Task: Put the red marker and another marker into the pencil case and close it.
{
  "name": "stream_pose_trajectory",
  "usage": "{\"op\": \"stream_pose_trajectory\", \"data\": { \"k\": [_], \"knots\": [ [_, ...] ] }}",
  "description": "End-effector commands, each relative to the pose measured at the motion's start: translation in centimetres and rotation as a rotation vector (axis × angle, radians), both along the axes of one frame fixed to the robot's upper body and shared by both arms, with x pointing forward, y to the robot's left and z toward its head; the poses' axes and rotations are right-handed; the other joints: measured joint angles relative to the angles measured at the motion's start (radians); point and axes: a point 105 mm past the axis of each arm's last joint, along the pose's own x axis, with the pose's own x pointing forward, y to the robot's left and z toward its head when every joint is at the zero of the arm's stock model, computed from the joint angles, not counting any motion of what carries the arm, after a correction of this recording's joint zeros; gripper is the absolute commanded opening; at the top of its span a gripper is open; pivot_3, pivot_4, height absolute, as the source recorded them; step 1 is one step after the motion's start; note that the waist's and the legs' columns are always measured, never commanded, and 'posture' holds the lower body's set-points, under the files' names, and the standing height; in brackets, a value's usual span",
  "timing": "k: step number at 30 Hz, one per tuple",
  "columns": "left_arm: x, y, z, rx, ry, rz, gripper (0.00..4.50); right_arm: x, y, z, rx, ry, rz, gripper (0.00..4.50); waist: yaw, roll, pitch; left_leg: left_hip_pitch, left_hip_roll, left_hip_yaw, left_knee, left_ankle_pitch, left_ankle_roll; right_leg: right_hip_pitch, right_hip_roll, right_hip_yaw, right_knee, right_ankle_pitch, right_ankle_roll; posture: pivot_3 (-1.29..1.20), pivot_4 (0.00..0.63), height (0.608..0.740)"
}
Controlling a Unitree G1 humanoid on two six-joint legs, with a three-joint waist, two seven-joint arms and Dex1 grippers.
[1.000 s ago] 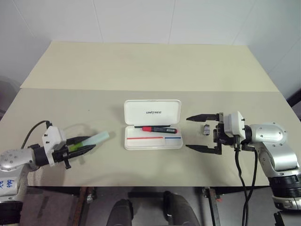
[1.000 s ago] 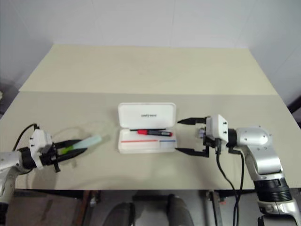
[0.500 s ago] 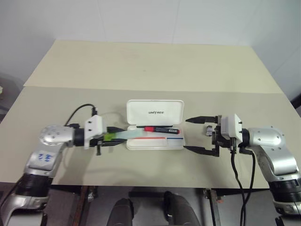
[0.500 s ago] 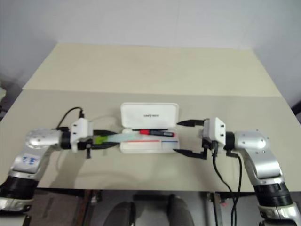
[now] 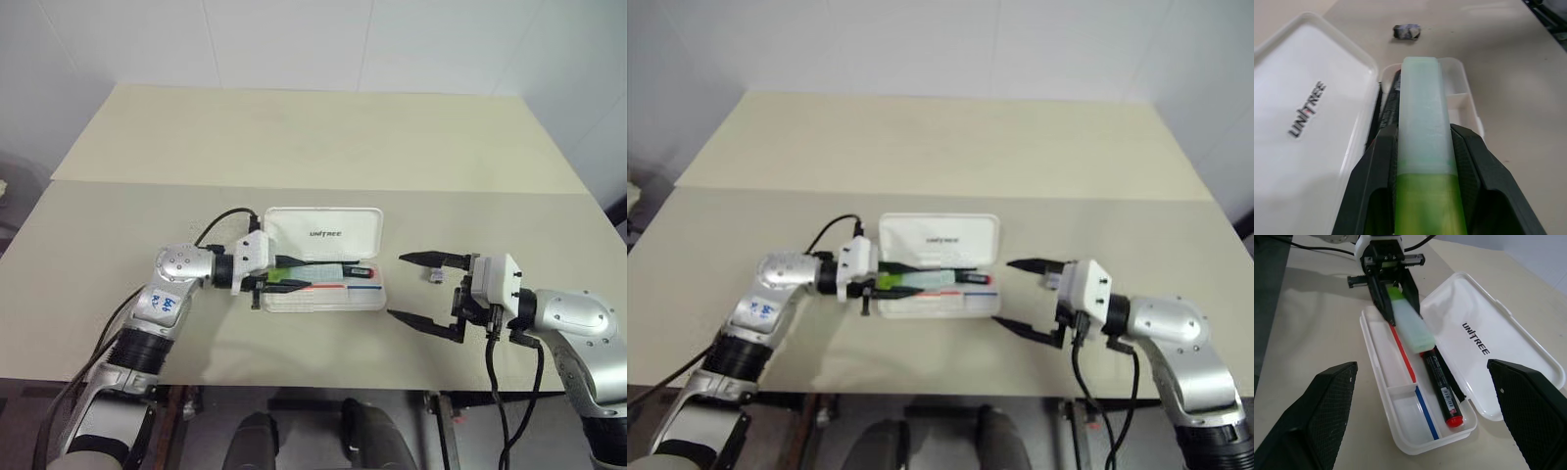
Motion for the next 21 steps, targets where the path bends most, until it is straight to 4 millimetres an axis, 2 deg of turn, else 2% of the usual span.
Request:
{"op": "stream_pose_trajectory", "data": {
  "k": [1, 8, 21],
  "knots": [
    [-0.4, -1.2, 0.5, 0.006, -0.028, -0.075, 1.14, -0.6, 0.0, 1.2, 0.01, -0.049, -0.014, 4.5, 0.001, 0.0, 0.0, 0.0, 0.0, 0.0, 0.0, 0.0, 0.0, 0.0, 0.0, 0.0, 0.0, 0.0, 0.0, 0.0, 0.15, 0.74],
    [-1.1, -0.8, -0.7, 0.055, 0.009, -0.098, 1.14, -0.8, -0.1, 1.3, 0.013, -0.06, -0.043, 4.5, -0.001, 0.0, 0.0, 0.0, 0.0, 0.0, 0.0, 0.0, 0.0, 0.0, 0.0, 0.0, 0.0, 0.0, -0.001, 0.0, 0.15, 0.74],
    [0.0, -0.7, -1.3, 0.077, 0.014, -0.076, 1.14, -0.9, -0.5, 1.7, 0.003, -0.082, -0.07, 4.5, 0.001, 0.0, 0.0, 0.0, 0.0, -0.001, 0.001, 0.0, 0.0, 0.001, 0.0, 0.0, 0.0, -0.001, -0.001, 0.0, 0.15, 0.74]
  ]
}}
